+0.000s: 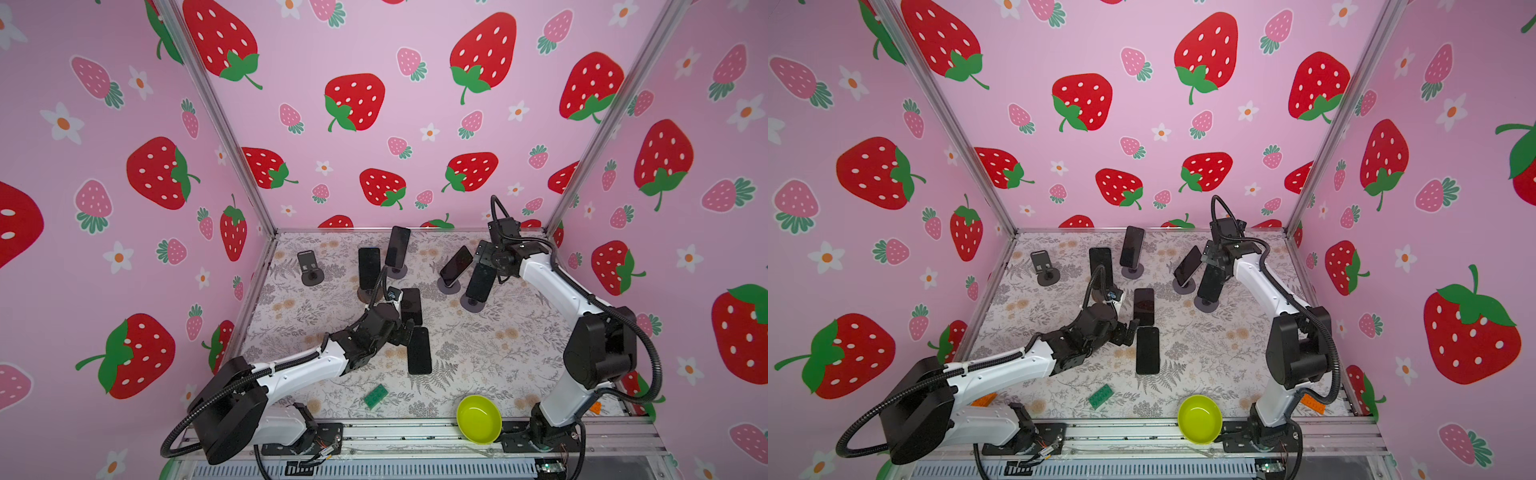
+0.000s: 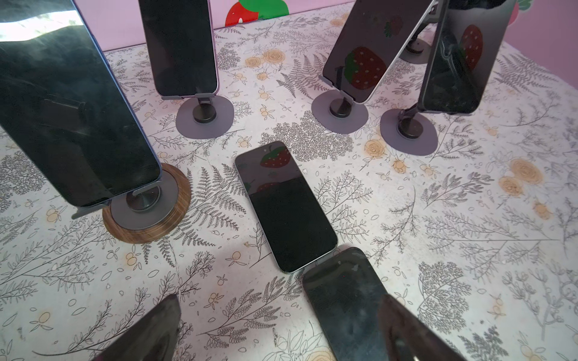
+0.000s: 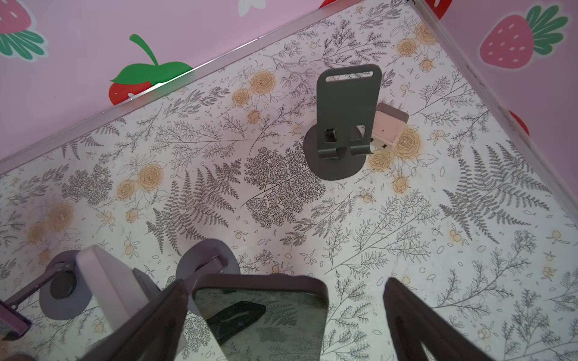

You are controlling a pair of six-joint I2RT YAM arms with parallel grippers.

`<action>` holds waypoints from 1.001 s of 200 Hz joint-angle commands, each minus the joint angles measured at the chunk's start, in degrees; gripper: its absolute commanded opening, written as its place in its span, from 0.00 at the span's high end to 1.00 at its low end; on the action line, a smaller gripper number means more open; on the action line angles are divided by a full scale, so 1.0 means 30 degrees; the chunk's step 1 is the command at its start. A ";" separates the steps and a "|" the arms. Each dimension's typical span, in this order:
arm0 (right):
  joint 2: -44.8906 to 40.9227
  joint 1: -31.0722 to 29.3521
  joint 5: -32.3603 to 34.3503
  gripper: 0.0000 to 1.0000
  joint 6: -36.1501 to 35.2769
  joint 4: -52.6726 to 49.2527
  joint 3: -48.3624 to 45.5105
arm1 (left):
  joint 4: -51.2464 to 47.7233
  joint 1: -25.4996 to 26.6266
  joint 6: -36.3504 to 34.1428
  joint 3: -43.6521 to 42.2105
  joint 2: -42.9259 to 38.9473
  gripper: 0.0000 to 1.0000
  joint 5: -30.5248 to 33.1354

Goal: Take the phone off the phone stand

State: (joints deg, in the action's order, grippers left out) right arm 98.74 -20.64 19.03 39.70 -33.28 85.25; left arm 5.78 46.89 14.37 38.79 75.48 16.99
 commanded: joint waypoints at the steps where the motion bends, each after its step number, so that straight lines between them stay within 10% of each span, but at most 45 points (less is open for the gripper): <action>1: 0.0259 -0.0091 -0.0341 0.00 0.0665 -0.0745 0.0659 | 0.0522 0.0077 0.0185 -0.0183 0.0381 0.01 0.0460; 200: 0.0866 -0.0107 -0.0757 0.06 0.0565 0.0172 -0.0253 | -0.1672 0.0922 0.0095 0.1775 0.2257 0.00 0.1471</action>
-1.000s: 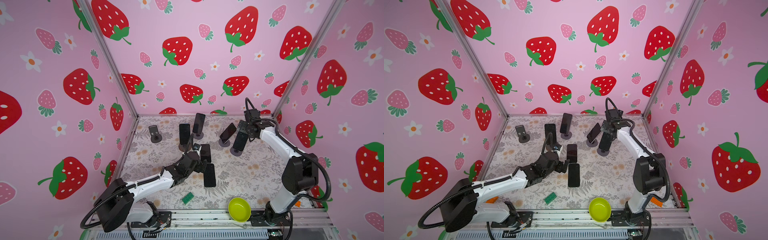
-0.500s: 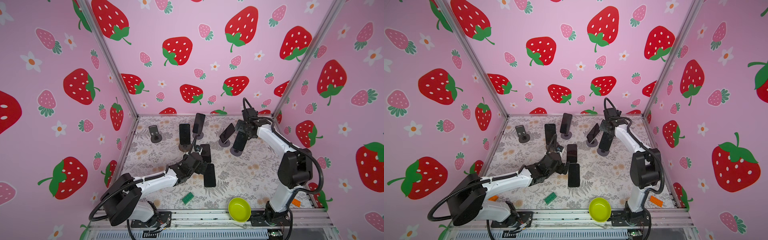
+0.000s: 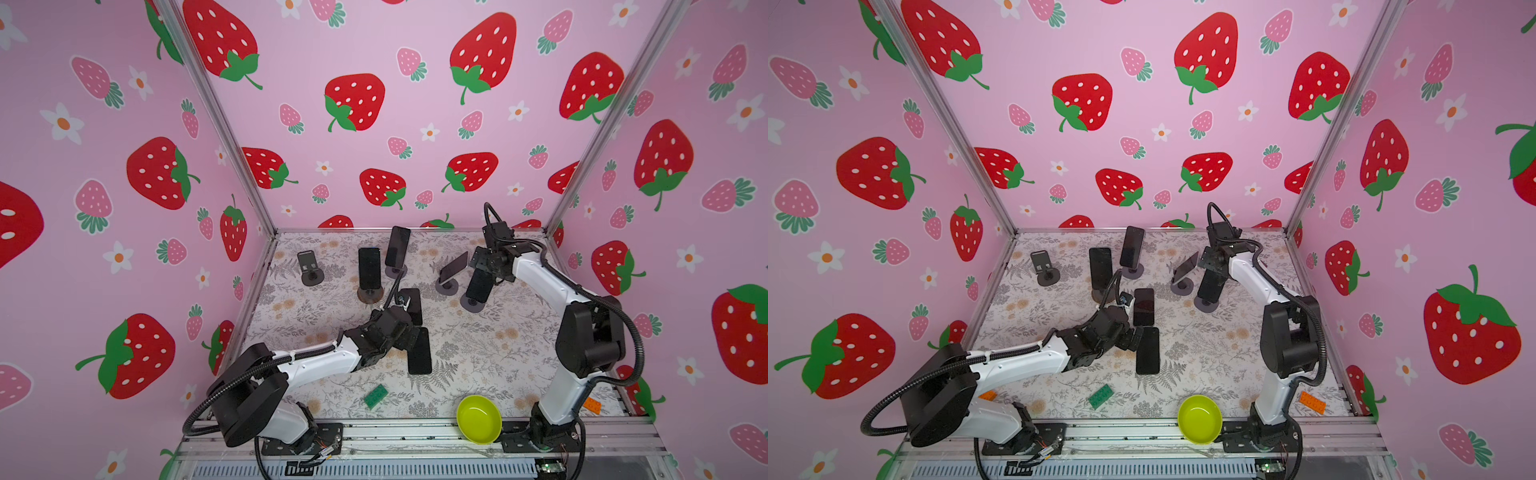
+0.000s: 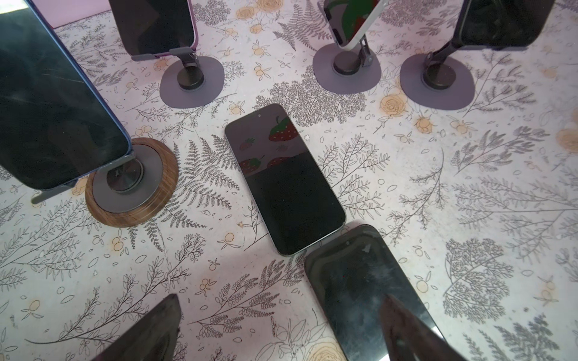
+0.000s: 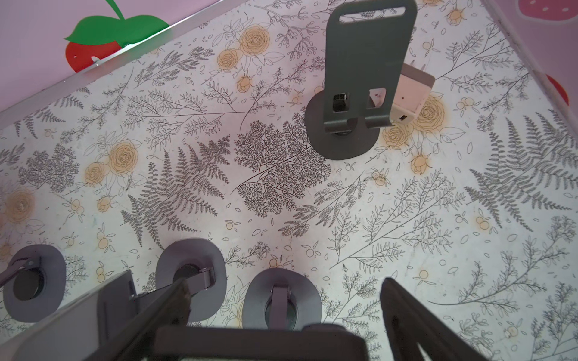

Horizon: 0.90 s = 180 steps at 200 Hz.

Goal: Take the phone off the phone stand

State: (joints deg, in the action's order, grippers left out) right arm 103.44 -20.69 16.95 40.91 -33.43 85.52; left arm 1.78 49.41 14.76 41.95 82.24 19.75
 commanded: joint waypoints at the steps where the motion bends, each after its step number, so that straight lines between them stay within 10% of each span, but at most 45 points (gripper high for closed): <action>1: -0.0700 -0.0099 -0.0074 0.06 0.0150 0.0248 -0.0375 | -0.0349 0.0084 -0.0032 0.0735 0.0022 0.00 0.0560; 180: -0.0901 -0.0863 0.0151 0.21 -0.0679 0.1596 -0.1787 | -0.0628 0.0212 0.0124 0.0885 0.0152 0.01 0.1280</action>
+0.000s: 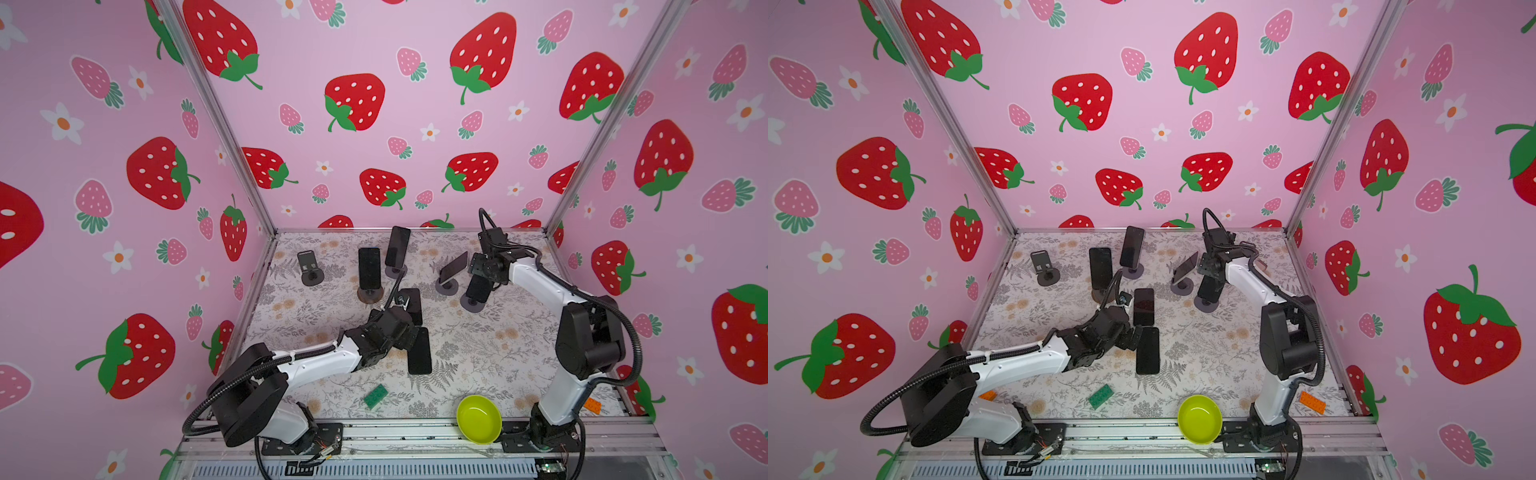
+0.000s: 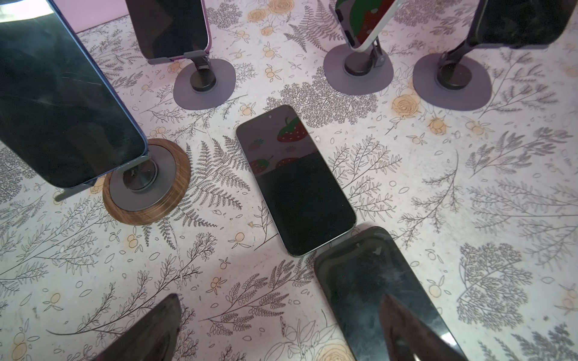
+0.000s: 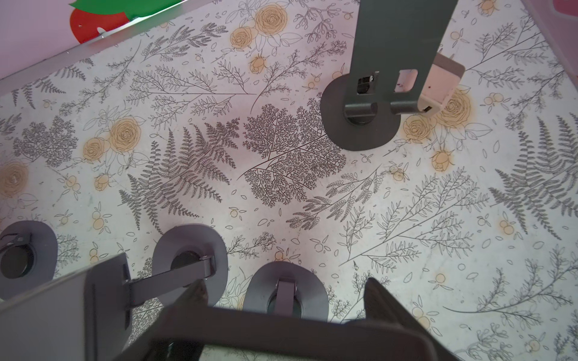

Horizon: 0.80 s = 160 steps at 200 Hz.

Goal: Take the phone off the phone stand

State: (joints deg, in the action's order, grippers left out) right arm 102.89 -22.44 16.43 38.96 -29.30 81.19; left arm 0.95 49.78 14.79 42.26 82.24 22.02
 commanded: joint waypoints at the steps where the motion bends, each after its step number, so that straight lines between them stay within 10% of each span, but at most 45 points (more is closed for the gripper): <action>1: -0.0736 -0.0283 0.0326 0.21 -0.0049 0.0261 -0.0388 | -0.0378 0.0097 0.0128 0.0804 0.0154 0.01 0.0532; 160: -0.3182 -0.0410 0.0698 0.29 -0.1844 0.1292 -0.1553 | -0.1013 0.0124 0.0467 0.1075 0.0203 0.00 0.1615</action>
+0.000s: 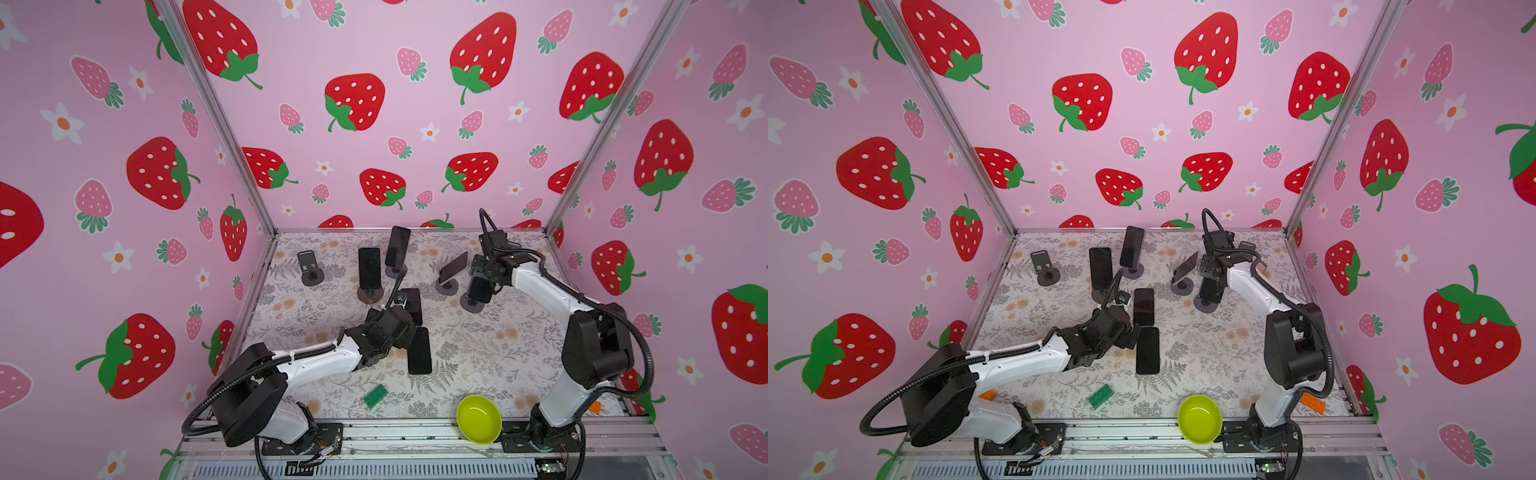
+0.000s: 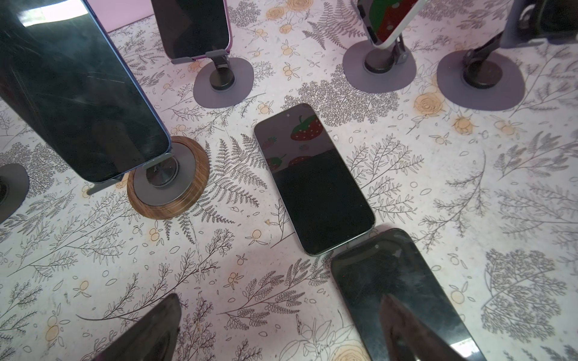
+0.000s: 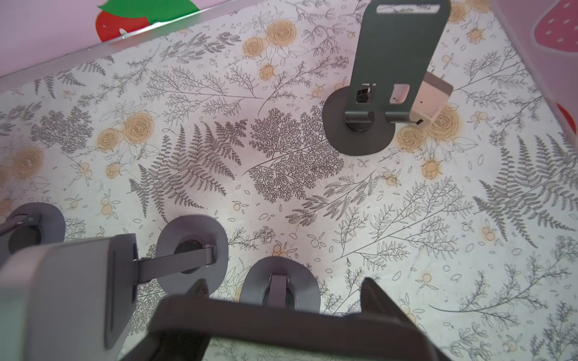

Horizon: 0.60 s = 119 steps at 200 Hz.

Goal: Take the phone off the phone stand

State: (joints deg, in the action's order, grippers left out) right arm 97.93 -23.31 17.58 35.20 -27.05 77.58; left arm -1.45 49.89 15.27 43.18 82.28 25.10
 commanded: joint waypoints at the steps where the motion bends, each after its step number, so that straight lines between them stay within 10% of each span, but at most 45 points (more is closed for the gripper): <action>1: -0.1544 -0.0114 0.0301 0.29 -0.0610 0.0545 -0.0361 | -0.0230 0.0093 0.0319 0.0776 0.0194 0.00 0.0578; 119: -0.5473 -0.0167 -0.1708 0.30 -0.1909 -0.0374 -0.3706 | -0.0094 -0.0102 0.1003 0.0402 -0.0204 0.00 0.2013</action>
State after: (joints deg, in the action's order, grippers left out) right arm 85.45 -23.31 15.86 30.57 -27.53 68.60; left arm -1.56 49.87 16.86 43.42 82.52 28.32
